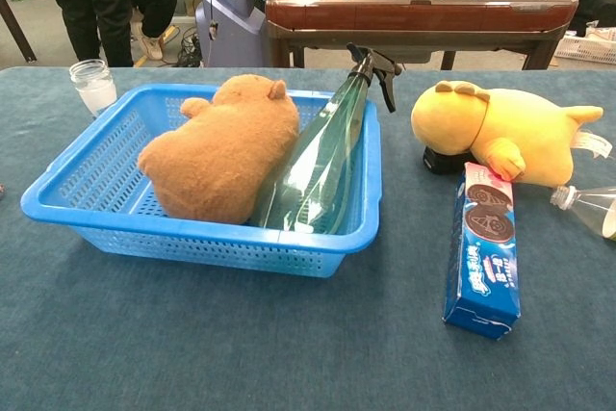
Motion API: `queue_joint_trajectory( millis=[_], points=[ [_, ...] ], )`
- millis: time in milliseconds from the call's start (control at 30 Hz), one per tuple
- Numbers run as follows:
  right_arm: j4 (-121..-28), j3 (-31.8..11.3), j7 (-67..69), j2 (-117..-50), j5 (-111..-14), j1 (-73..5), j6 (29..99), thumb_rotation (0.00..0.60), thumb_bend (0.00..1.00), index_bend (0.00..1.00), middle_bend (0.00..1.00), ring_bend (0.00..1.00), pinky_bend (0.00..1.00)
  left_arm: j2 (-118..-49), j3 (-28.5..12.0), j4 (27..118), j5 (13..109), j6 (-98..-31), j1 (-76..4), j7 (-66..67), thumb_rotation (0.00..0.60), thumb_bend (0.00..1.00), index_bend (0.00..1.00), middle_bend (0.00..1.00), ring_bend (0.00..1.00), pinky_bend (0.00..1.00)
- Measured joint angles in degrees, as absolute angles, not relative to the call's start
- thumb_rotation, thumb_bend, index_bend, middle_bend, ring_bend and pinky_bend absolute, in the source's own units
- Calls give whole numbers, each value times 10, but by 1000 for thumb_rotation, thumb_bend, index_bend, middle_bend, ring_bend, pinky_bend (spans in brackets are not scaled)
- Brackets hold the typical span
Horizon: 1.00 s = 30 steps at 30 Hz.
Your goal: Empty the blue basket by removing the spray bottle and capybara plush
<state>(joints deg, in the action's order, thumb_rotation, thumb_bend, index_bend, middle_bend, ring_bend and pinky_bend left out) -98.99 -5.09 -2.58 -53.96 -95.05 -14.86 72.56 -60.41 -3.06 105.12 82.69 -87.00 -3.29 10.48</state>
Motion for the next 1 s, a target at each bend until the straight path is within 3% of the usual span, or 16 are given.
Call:
queue_joint_trajectory(
  millis=[233, 533, 1000],
  points=[
    [-997, -88, -33, -555, -934, -269, 586, 600, 282, 305, 343, 296, 397, -600, -25, 1053, 833, -875, -27, 103, 600, 207, 50, 73, 66, 219],
    [-946, -131, -65, -631, -888, -431, 428, 600, 226, 136, 206, 154, 305, -596, -24, 1053, 835, -883, -21, 97, 600, 207, 50, 73, 66, 220],
    [-850, -140, -157, -746, -838, -561, 339, 600, 221, 132, 233, 149, 297, -596, -25, 1040, 827, -880, -18, 83, 600, 207, 50, 73, 66, 219]
  ],
)
